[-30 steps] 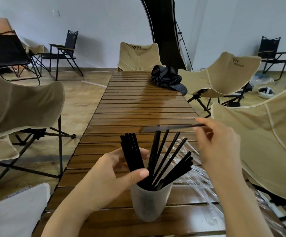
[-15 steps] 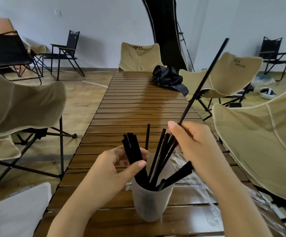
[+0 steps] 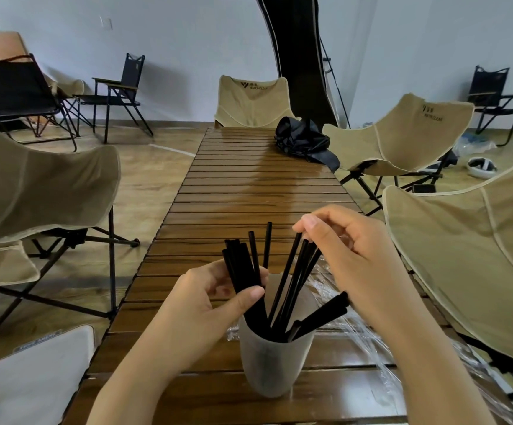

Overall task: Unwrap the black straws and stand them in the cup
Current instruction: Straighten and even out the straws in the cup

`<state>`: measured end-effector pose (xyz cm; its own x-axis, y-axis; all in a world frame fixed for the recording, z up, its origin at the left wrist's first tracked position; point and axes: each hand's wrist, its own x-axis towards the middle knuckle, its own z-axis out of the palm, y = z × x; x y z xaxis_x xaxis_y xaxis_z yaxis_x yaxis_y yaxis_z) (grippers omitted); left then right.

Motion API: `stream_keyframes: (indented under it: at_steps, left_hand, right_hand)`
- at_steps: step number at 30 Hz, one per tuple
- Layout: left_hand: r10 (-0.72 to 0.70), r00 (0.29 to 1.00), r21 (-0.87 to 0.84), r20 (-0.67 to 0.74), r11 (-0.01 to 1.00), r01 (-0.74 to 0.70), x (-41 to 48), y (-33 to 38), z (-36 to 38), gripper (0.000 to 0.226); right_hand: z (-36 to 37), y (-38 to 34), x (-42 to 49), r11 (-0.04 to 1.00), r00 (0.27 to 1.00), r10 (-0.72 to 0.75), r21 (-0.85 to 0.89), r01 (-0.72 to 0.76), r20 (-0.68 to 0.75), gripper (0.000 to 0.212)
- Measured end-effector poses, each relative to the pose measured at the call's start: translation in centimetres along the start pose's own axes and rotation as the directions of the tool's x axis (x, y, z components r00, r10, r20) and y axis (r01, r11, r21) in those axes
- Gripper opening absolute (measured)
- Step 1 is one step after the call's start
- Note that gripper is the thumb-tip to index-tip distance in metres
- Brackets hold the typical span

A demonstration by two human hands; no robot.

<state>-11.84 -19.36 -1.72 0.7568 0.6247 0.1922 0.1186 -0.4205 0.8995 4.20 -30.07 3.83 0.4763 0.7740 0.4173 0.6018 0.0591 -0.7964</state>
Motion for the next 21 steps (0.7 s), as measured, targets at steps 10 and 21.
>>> stream_keyframes:
  at_steps: [10, 21]
  left_hand:
    - [0.01, 1.0, -0.046, -0.014, 0.999, -0.011, -0.1, 0.5, 0.1, 0.025]
    - [0.085, 0.996, -0.124, 0.038, 0.989, -0.08, 0.1, 1.1, 1.0, 0.023]
  right_hand:
    - [-0.7, -2.0, -0.4, 0.992, 0.987, -0.094, -0.075, 0.104, 0.133, 0.024]
    - [0.2, -2.9, -0.6, 0.966, 0.964, -0.041, -0.234, 0.106, 0.264, 0.034]
